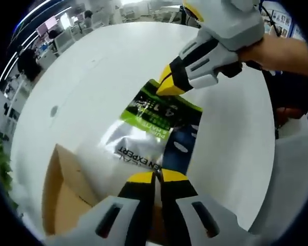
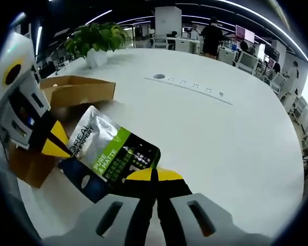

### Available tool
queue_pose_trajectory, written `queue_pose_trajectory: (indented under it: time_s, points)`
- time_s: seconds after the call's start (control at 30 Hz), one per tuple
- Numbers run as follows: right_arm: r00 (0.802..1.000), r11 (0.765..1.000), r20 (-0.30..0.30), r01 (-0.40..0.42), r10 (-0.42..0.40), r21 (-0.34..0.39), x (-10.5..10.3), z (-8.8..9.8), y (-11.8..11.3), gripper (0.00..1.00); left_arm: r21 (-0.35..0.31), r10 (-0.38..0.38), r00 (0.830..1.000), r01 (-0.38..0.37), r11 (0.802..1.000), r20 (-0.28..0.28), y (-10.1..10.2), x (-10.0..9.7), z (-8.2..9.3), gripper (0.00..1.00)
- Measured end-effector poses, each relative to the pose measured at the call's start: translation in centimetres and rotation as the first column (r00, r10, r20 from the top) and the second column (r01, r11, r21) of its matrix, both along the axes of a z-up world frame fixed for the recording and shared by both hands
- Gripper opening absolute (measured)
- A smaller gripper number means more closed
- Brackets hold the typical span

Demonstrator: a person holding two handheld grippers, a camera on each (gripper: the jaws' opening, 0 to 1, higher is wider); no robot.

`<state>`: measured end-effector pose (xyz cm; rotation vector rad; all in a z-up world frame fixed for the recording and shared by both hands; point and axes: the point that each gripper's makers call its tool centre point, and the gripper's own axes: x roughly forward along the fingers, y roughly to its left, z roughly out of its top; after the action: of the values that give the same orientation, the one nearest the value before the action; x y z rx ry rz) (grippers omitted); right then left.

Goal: Operate the shoe box by opening the lid, removing the specified soft item, and placing it in the target area until the item is outside and the box remains undamaged.

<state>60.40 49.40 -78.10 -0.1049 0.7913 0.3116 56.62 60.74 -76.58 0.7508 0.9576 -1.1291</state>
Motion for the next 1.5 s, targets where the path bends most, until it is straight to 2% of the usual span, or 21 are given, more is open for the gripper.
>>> queue_pose_trajectory:
  time_s: [0.2, 0.33, 0.47, 0.6, 0.87, 1.23, 1.5]
  points:
    - [1.0, 1.0, -0.013, -0.008, 0.008, -0.015, -0.1, -0.9, 0.2, 0.0, -0.03, 0.028, 1.0, -0.028, 0.999, -0.012, 0.4, 0.1, 0.5, 0.02]
    - [1.0, 1.0, -0.022, 0.003, -0.003, -0.013, -0.3, -1.2, 0.3, 0.0, -0.071, 0.049, 0.998, -0.051, 0.996, -0.037, 0.4, -0.2, 1.2, 0.08]
    - [1.0, 1.0, -0.013, -0.012, 0.012, -0.018, -0.3, -1.2, 0.5, 0.0, -0.111, 0.056, 0.997, -0.06, 0.992, -0.045, 0.2, -0.6, 1.9, 0.1]
    - [0.999, 0.998, -0.002, -0.052, 0.052, -0.031, -0.2, -1.1, 0.7, 0.0, -0.15, 0.072, 0.996, -0.08, 0.985, -0.056, 0.1, -0.7, 2.5, 0.11]
    - [0.999, 0.999, -0.009, -0.049, 0.049, -0.022, 0.0, -1.4, 0.4, 0.01, -0.203, 0.107, 0.991, -0.12, 0.972, -0.076, 0.5, -0.7, 3.9, 0.13]
    - [0.998, 0.997, -0.012, -0.054, 0.054, -0.059, -0.4, -1.4, -0.2, 0.07, -0.237, 0.149, 0.987, -0.161, 0.958, -0.066, 2.8, -0.6, 5.6, 0.14]
    - [0.999, 0.996, 0.006, -0.049, 0.049, -0.079, -0.3, -0.7, -0.9, 0.05, -0.244, 0.197, 0.979, -0.205, 0.948, -0.054, 5.5, -0.8, 6.4, 0.15]
